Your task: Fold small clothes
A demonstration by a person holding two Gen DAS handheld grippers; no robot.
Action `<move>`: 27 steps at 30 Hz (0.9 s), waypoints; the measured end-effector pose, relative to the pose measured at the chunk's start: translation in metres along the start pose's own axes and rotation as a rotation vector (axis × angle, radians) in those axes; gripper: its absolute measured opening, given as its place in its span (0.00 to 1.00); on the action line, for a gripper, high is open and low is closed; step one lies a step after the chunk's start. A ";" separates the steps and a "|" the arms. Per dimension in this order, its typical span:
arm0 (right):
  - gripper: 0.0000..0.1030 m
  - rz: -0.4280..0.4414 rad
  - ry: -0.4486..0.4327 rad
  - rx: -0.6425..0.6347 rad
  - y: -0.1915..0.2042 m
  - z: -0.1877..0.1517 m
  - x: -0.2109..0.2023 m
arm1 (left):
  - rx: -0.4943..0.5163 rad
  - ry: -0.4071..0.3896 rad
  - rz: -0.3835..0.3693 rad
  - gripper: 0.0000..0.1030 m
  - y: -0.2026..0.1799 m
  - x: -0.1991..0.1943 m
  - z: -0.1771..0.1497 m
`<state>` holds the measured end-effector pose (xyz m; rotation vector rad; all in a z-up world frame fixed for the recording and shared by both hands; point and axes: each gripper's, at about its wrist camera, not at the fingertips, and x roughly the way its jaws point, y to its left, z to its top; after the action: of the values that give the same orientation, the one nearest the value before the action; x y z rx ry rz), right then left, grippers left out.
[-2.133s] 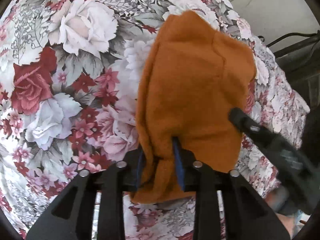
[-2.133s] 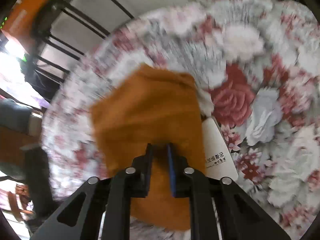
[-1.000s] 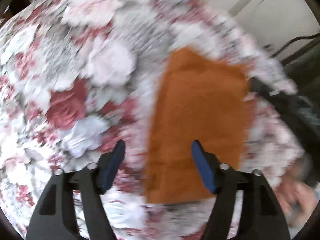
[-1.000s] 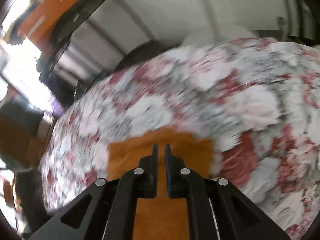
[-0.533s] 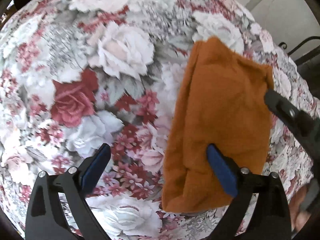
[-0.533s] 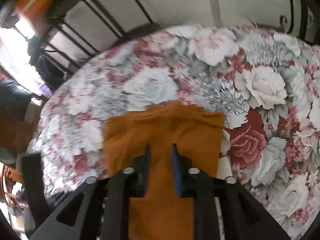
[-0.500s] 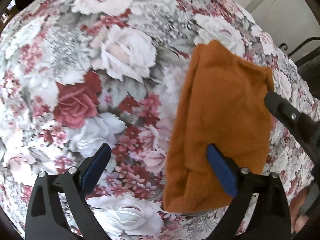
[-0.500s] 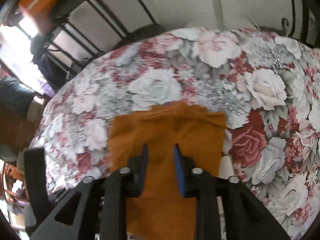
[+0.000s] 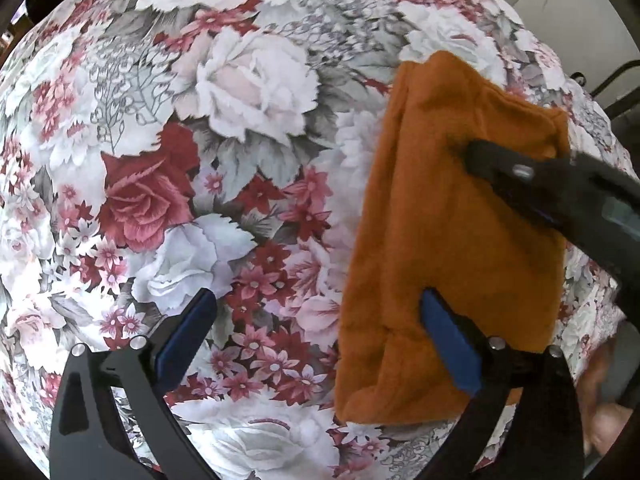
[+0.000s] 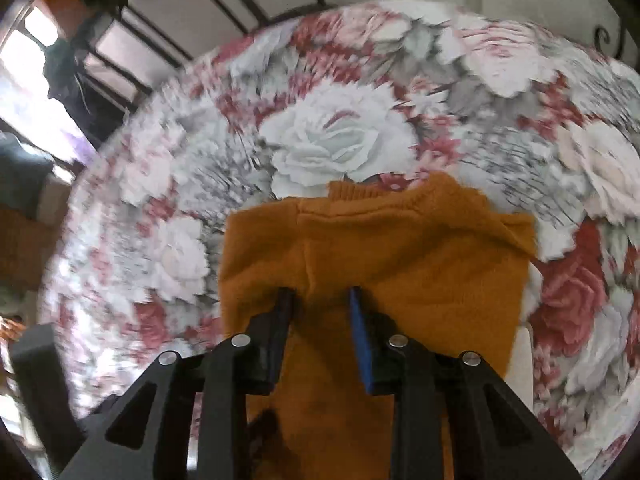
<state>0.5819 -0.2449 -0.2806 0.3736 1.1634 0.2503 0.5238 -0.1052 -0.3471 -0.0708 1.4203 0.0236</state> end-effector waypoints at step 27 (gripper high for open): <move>0.52 -0.005 -0.047 0.130 -0.054 -0.067 -0.063 | 0.126 -0.086 0.003 0.95 -0.038 -0.025 0.000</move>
<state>0.4956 -0.3079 -0.2727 0.4881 1.1374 0.1609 0.5225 -0.1423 -0.3209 0.0362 1.3325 -0.0600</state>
